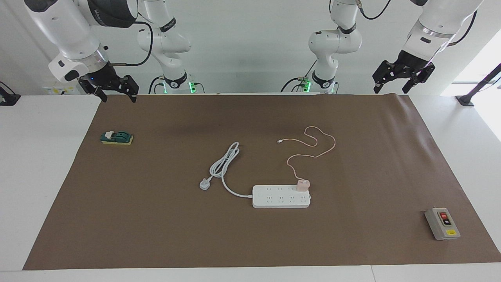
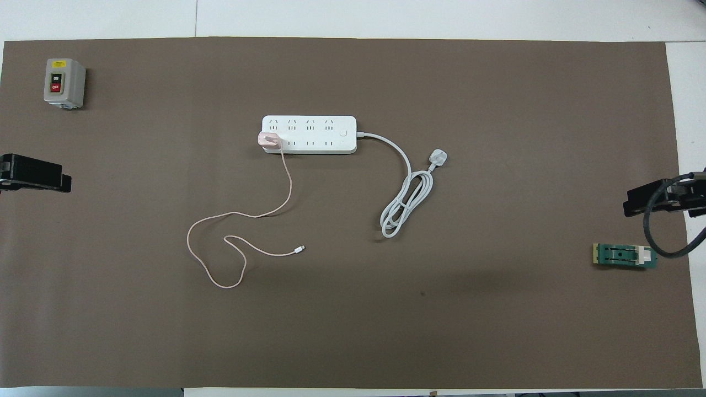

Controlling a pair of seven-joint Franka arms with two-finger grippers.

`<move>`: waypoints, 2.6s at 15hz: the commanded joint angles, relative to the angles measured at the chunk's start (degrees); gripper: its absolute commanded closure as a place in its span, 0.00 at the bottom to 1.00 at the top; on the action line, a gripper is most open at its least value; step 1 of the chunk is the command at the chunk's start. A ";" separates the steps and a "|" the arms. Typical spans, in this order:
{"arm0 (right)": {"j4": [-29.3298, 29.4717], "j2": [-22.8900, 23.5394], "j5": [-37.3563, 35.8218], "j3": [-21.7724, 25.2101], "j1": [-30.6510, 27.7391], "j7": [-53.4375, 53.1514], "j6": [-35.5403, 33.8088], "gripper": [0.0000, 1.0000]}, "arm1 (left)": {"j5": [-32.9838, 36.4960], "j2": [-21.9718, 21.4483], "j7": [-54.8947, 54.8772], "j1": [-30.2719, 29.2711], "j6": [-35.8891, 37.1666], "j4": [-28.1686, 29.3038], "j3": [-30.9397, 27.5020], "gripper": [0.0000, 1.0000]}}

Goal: Unplug charger and place it aside

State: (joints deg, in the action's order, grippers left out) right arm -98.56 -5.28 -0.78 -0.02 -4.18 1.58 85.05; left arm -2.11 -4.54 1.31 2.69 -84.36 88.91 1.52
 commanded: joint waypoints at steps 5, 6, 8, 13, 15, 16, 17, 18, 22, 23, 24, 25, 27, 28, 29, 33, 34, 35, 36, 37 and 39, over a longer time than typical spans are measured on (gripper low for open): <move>-2.41 -0.88 9.12 -0.51 -0.92 -17.01 -0.24 0.00 | -0.09 -0.73 -0.52 -0.05 0.34 0.65 -0.11 0.00; -3.29 -0.88 9.47 -0.94 -0.74 -20.36 0.72 0.00 | -0.09 -0.73 -0.52 -0.05 0.34 0.65 -0.11 0.00; -4.62 -0.18 14.90 -1.12 -0.22 -27.91 2.31 0.00 | -0.09 -0.82 -0.52 -0.05 0.86 0.65 -0.11 0.00; -4.27 8.42 25.46 -1.12 5.22 -50.59 9.50 0.00 | 0.97 -1.17 21.63 1.00 2.55 0.83 0.76 0.00; -4.27 11.76 29.75 -1.12 8.30 -58.76 14.07 0.00 | 0.70 -1.17 33.88 2.76 0.96 0.92 1.38 0.00; -4.27 13.35 32.13 -1.12 9.71 -61.41 16.53 0.00 | 0.44 -1.17 40.03 3.20 0.78 1.18 1.38 0.00; -4.18 15.01 33.37 -1.12 10.94 -63.44 18.90 0.00 | 0.09 -0.47 45.83 3.64 0.69 1.18 1.38 0.00; -4.27 16.60 35.39 -1.12 11.82 -65.55 20.93 0.00 | -0.44 0.32 52.50 4.69 -0.18 1.18 1.38 0.00; 3.44 27.66 45.23 -1.12 13.67 -71.35 24.54 0.00 | -0.62 8.47 77.81 8.30 -9.91 0.39 1.38 0.00; 4.86 29.69 47.69 -1.12 14.54 -71.89 26.03 0.00 | -0.62 10.67 83.27 9.52 -12.64 -0.13 1.38 0.00; 5.92 31.45 49.19 -1.04 16.29 -72.07 26.91 0.00 | -0.44 13.05 86.46 10.49 -14.41 -0.31 1.38 0.00; 7.14 33.38 49.81 -1.04 17.18 -72.85 28.32 0.00 | -0.53 15.16 88.93 11.54 -15.21 -0.40 1.38 0.00; 12.06 39.44 52.54 -1.04 19.12 -75.75 31.23 0.00 | -0.62 23.49 97.10 12.60 -15.65 -6.26 1.38 0.00; 13.12 41.55 52.46 -1.12 19.21 -76.98 30.97 0.00 | -0.53 26.75 99.30 13.13 -15.66 -9.25 1.29 0.00; 17.31 45.05 53.24 -1.12 19.21 -78.65 30.71 0.00 | -0.36 30.52 101.59 14.09 -15.83 -12.15 1.03 0.00; 28.33 54.48 54.65 -1.21 20.27 -80.95 28.25 0.00 | -0.27 34.60 102.75 15.77 -20.30 -14.82 0.85 0.00; 28.77 54.67 54.39 -1.21 20.96 -80.95 27.81 0.00 | -0.35 35.56 102.84 15.86 -20.66 -14.90 0.85 0.00; 29.30 55.11 54.83 -1.21 21.14 -80.95 27.98 0.00 | -0.35 35.92 102.84 16.03 -21.27 -14.90 0.85 0.00; 30.00 55.81 55.44 -1.21 20.97 -80.77 28.24 0.00 | -0.35 36.62 103.10 16.64 -21.98 -14.82 0.85 0.00; 30.62 56.60 55.79 -1.47 21.32 -80.77 28.68 0.00 | -0.44 37.15 103.45 16.65 -22.42 -14.73 0.94 0.00; 30.89 56.95 55.62 -1.65 22.11 -80.42 28.86 0.00 | -0.53 37.33 103.72 16.91 -26.00 -13.24 0.94 0.00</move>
State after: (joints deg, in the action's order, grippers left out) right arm -70.70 49.69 53.79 -1.54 17.34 -77.96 114.50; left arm -2.19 31.56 103.88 18.48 -107.32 75.83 3.41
